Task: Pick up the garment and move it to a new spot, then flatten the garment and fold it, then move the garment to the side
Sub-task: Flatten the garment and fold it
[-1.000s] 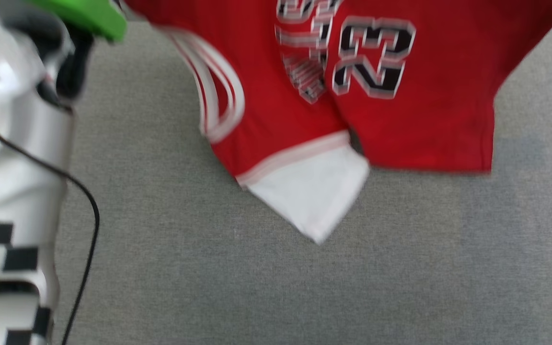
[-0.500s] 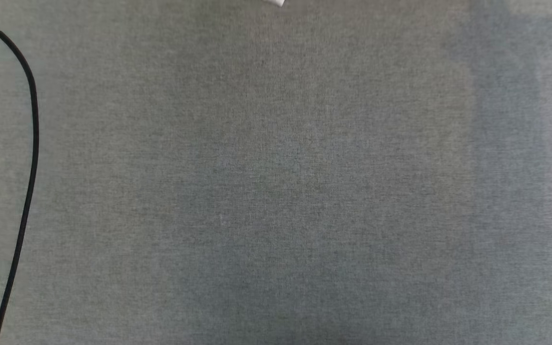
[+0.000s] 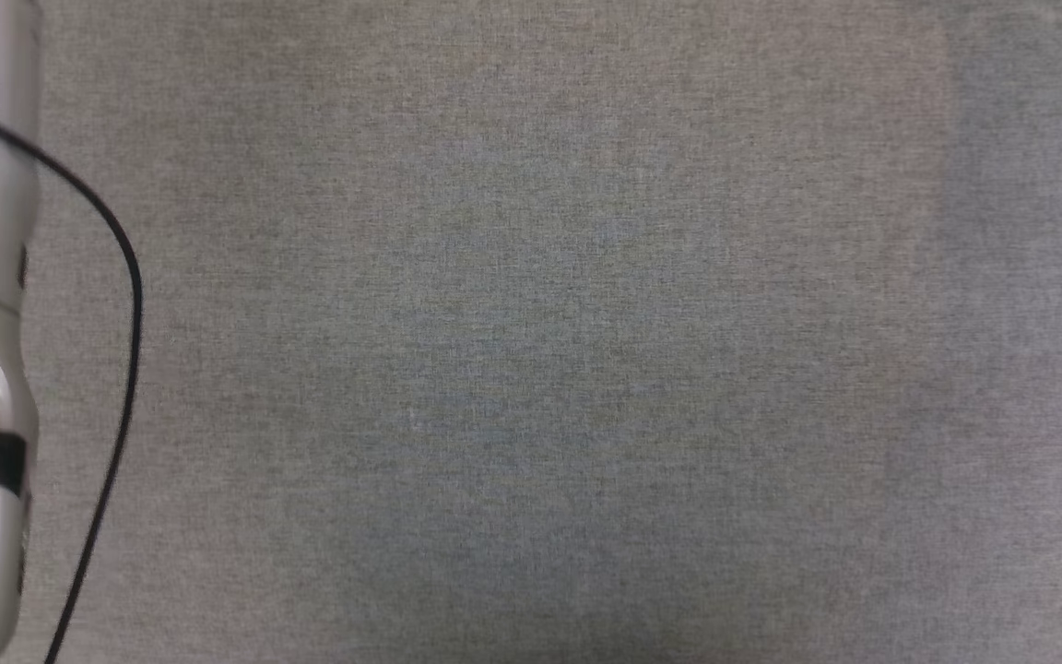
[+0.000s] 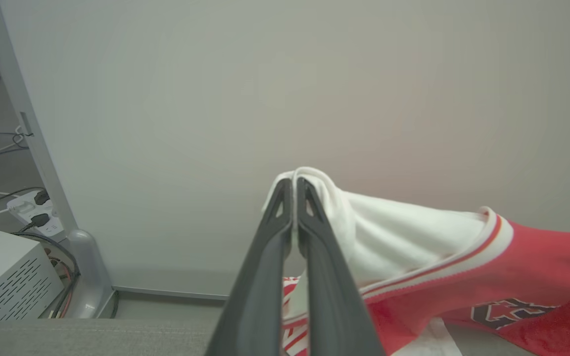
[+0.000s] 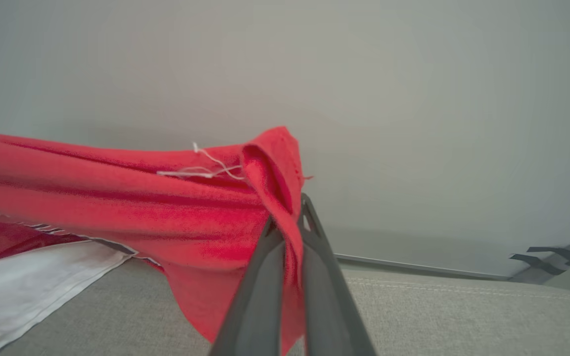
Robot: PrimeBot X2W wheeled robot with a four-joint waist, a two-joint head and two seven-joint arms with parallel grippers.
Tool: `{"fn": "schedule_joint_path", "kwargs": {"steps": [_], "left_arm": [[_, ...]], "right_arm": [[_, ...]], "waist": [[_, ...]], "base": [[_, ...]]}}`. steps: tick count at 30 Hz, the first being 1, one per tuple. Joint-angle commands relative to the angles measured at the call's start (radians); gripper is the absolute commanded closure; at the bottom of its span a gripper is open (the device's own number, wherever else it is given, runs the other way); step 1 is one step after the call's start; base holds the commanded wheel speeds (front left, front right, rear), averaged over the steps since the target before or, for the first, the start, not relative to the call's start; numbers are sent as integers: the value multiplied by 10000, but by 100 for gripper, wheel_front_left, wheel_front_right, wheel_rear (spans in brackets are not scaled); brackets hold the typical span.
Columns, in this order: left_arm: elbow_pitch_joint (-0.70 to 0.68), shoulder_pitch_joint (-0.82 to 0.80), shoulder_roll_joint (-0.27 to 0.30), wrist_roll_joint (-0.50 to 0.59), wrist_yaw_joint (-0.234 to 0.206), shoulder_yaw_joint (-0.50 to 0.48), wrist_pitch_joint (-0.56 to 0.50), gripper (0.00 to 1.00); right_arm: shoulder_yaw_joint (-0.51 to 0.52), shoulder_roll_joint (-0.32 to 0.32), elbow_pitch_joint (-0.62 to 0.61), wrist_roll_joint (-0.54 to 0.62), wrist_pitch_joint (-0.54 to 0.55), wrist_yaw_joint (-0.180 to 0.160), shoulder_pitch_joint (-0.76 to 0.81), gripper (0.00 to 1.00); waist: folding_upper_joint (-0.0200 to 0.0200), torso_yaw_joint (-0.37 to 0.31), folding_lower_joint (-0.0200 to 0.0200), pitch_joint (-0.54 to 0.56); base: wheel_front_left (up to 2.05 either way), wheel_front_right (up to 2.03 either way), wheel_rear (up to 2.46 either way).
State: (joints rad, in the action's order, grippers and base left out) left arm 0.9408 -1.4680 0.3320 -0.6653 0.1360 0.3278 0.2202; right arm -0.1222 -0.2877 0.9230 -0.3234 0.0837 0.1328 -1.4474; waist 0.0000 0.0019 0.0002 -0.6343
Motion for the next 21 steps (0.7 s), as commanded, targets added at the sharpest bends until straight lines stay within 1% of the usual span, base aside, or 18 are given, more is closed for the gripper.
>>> {"fn": "schedule_joint_path", "kwargs": {"steps": [1,5,10,13,15,17,21], "left_arm": [[-139,564,261,-241,-55,133,138,100],[-810,2342,604,-1086,-55,568,267,100],[-1856,4687,979,-1919,-55,864,379,100],[-2530,6121,1201,-2215,-54,786,405,100],[-2973,7021,1315,-2191,-54,496,409,100],[-3393,7919,1306,-2111,-60,227,411,100],[-4140,9725,1173,-1801,-243,-139,413,100]], "right_arm": [[-72,14,102,-402,-139,-21,480,100],[-714,-16,-8,-1199,-370,-21,1748,100],[-1439,-501,-600,-2011,-689,-21,3634,100],[-1767,-847,-1126,-2495,-756,-21,4868,100],[-1877,-1132,-1479,-2793,-740,-21,5636,100],[-1858,-1372,-1811,-3065,-725,-21,6379,100],[-1837,-1554,-2449,-3414,-611,-21,7856,100]], "waist": [[0,-54,-2,316],[0,-107,-2,825],[0,-15,-2,1607],[0,31,-2,2139],[0,66,-2,2489],[0,104,-2,2828],[0,90,-2,3619]], "base": [[0,0,0],[0,0,0],[0,0,0],[0,0,0],[0,0,0],[0,0,0],[0,0,0]]}}
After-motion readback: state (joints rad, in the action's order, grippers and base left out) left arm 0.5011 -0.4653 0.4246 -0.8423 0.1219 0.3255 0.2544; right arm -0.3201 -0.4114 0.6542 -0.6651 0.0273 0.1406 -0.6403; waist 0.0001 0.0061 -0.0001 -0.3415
